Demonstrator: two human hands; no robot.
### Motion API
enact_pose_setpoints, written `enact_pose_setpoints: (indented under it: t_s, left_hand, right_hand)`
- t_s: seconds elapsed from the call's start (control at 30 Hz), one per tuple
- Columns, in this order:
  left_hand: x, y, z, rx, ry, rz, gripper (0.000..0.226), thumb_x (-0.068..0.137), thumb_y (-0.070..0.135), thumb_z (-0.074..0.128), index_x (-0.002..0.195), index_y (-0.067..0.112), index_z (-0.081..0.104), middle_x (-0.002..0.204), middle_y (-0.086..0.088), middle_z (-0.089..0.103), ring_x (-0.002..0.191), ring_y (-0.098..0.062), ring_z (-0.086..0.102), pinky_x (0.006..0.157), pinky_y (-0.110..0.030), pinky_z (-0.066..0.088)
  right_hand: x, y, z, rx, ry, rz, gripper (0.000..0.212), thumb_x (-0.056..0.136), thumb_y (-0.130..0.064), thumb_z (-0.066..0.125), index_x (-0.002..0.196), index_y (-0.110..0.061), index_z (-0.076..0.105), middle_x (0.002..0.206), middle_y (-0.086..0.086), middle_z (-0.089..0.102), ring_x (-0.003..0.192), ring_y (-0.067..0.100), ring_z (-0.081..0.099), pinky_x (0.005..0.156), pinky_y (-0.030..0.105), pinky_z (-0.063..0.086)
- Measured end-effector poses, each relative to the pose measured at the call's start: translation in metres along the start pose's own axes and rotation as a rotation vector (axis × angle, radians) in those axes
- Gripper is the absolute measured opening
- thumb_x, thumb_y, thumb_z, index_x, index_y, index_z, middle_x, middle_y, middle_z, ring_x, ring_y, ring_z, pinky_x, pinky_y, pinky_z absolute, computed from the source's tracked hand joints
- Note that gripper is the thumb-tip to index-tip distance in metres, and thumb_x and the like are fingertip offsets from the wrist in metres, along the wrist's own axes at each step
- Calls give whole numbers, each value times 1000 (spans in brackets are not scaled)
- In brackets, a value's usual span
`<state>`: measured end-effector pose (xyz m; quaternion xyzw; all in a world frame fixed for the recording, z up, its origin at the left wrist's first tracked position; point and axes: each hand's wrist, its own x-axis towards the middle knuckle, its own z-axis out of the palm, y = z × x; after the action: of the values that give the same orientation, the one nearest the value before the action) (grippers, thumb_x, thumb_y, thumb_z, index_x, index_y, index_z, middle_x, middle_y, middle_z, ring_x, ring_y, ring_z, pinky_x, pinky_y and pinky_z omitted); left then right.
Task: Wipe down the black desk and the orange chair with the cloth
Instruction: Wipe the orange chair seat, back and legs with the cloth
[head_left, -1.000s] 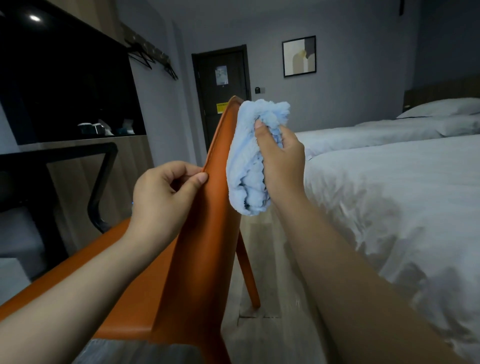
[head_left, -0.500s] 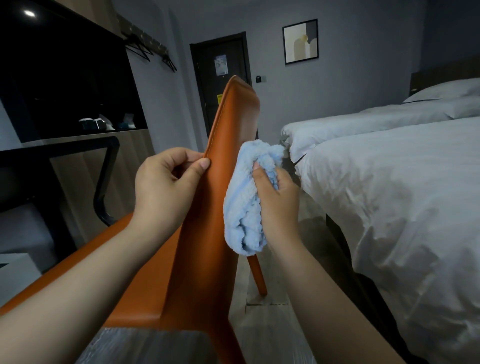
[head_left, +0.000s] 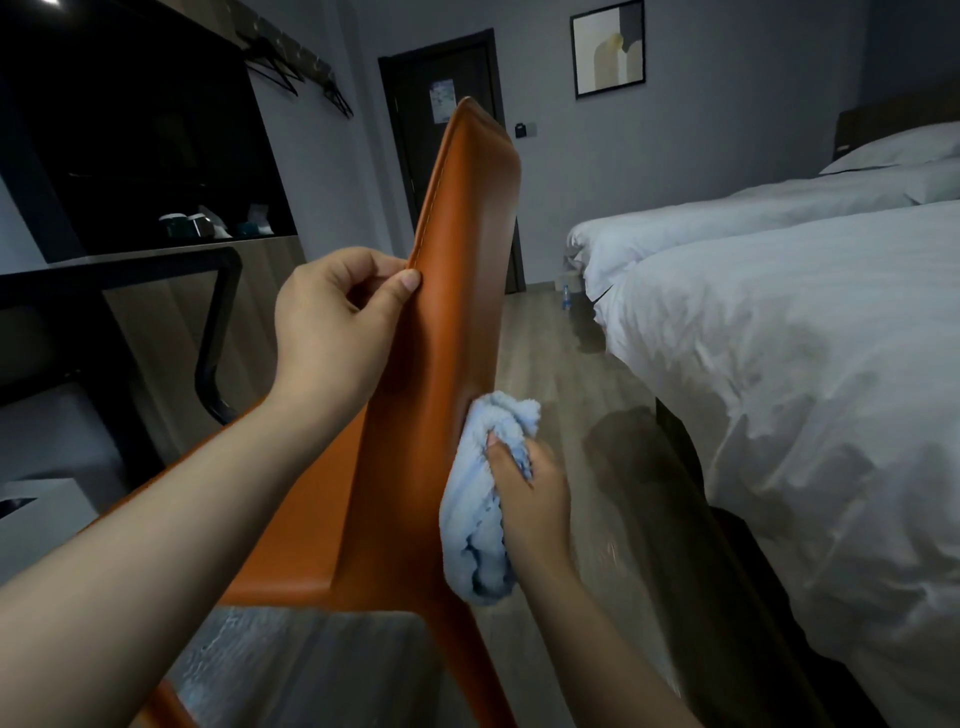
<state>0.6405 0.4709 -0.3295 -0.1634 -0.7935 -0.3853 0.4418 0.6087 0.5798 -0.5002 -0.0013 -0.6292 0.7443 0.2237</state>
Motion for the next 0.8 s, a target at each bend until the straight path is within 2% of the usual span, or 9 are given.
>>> enact_pose_setpoints:
  t_s: [0.23,0.4,0.53,0.63,0.73,0.8]
  left_hand:
    - [0,-2,1,-3,0,-5,7,90,28,64,85,32,67,78,17,64,74,-3,62,67,-17,49]
    - [0,-2,1,-5,-3,-10,7,90,28,64,85,33,66,78,17,64,76,-4,62,70,-19,51]
    - [-1,0,0,-2,-19,-13,9,91,27,63,85,33,66,81,15,66,79,-5,63,73,-22,53]
    - [0,1,-2,30,-49,-4,11,91,26,63,84,33,65,82,16,65,80,-5,63,75,-25,53]
    - [1,4,-5,65,-66,0,22,90,24,63,75,39,60,79,18,63,77,-2,61,69,-19,48]
    - [1,6,-7,75,-80,-7,24,90,24,63,73,41,58,78,20,62,76,2,60,66,-15,43]
  right_hand:
    - [-13,29,-2,-98,-10,3,26,97,-31,53,111,-12,65,103,3,68,97,15,66,88,43,55]
    - [-19,42,-5,-152,-32,34,22,98,-32,51,107,-17,65,103,1,66,91,11,65,81,35,57]
    - [-18,56,-18,-216,-82,117,23,99,-32,51,89,-16,64,86,5,68,81,16,67,74,33,57]
    - [-12,59,-33,-211,-36,193,26,99,-32,49,83,-15,62,79,3,66,75,15,65,73,32,57]
    - [6,37,-49,-275,58,126,25,98,-37,51,83,-19,61,75,0,66,68,8,64,58,18,49]
    - [24,8,-57,-268,95,37,25,96,-37,53,79,-21,61,73,-3,64,69,7,61,59,17,44]
